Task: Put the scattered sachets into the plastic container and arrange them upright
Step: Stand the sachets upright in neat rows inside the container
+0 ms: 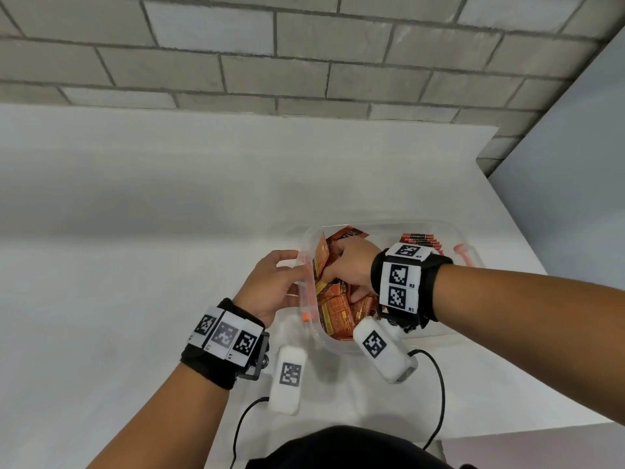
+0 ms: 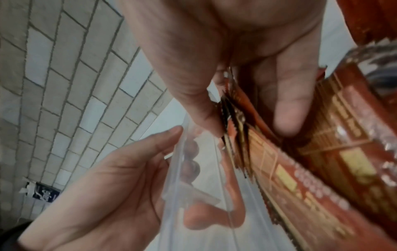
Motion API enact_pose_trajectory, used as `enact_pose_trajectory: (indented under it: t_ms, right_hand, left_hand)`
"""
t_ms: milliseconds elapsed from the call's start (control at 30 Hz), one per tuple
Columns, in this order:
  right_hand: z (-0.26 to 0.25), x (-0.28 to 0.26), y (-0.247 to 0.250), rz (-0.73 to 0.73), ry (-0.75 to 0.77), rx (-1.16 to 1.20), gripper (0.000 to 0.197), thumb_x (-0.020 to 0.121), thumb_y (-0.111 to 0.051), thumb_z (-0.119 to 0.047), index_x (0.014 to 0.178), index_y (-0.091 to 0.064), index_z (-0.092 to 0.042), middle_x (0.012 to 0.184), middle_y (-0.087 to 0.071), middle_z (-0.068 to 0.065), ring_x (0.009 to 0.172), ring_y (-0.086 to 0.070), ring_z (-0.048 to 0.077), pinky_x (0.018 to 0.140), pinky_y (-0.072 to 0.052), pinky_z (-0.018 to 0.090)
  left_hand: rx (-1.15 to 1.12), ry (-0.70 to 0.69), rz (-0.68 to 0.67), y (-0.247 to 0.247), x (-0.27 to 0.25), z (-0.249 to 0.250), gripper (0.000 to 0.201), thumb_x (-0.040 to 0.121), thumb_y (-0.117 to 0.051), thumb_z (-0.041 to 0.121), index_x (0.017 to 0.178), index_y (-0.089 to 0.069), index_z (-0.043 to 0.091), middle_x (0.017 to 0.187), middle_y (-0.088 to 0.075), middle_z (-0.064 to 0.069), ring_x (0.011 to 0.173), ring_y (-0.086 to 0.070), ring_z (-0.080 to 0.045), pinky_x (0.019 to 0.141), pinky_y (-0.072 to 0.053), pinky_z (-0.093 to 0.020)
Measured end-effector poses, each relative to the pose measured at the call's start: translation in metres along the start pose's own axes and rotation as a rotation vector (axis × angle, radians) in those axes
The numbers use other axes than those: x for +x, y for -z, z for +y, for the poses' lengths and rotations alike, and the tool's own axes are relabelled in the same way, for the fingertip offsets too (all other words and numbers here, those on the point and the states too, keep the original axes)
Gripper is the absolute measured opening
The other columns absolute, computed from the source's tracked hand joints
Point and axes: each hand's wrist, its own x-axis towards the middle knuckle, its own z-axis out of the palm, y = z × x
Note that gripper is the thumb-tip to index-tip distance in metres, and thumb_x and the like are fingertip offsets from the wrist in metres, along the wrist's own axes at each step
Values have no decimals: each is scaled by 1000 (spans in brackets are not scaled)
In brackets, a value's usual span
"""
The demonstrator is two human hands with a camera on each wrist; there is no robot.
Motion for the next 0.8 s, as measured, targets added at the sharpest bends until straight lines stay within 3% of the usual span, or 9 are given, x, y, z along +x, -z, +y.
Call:
enact_pose_trajectory:
  t_ms: [167, 267, 400, 533, 733, 800]
  right_hand:
    - [8, 3, 4, 34, -1, 103, 58, 82, -66, -5, 135, -45, -18, 118, -48, 5, 101, -57, 28, 71, -60, 44]
    - [17, -1, 15, 54, 13, 187, 43, 81, -65, -3, 121, -53, -14, 110, -49, 6, 99, -56, 27, 69, -60, 44]
    - [29, -15, 36, 54, 33, 301, 31, 83, -63, -1, 111, -56, -13, 97, -55, 6, 78, -61, 19, 54, -57, 32]
    - [45, -29, 57, 90, 80, 359, 20, 84, -61, -1, 100, -57, -13, 78, -61, 7, 43, -60, 11, 37, -44, 20]
    - [65, -42, 76, 127, 121, 361, 17, 83, -62, -3, 94, -61, -15, 78, -66, 9, 52, -60, 20, 39, -46, 24]
    - [61, -47, 78, 116, 208, 444, 17, 83, -63, -3, 92, -62, -16, 82, -69, 9, 63, -65, 24, 51, -51, 31]
  left_hand:
    - [-2, 3, 0, 1, -3, 1, 33, 89, -64, 10, 121, -54, 13, 77, -64, -4, 57, -61, -15, 52, -50, -28]
    - [-26, -5, 47, 4, -5, 3, 34, 89, -66, 17, 121, -53, 14, 88, -62, -6, 65, -59, -16, 52, -47, -27]
    - [-69, -67, 122, 11, -9, 10, 28, 91, -62, 18, 118, -57, 13, 98, -59, -6, 76, -56, -17, 59, -45, -28]
    - [-61, -151, 149, 15, -16, 19, 19, 92, -60, 19, 111, -62, 15, 99, -59, -5, 81, -57, -17, 61, -45, -27]
    - [-55, -237, 106, 7, -26, 30, 12, 93, -59, 20, 102, -65, 16, 95, -64, -6, 81, -59, -18, 62, -46, -28]
    - [-104, -240, 25, -2, -30, 35, 22, 88, -65, 28, 105, -64, 14, 95, -66, -7, 83, -62, -19, 64, -49, -29]
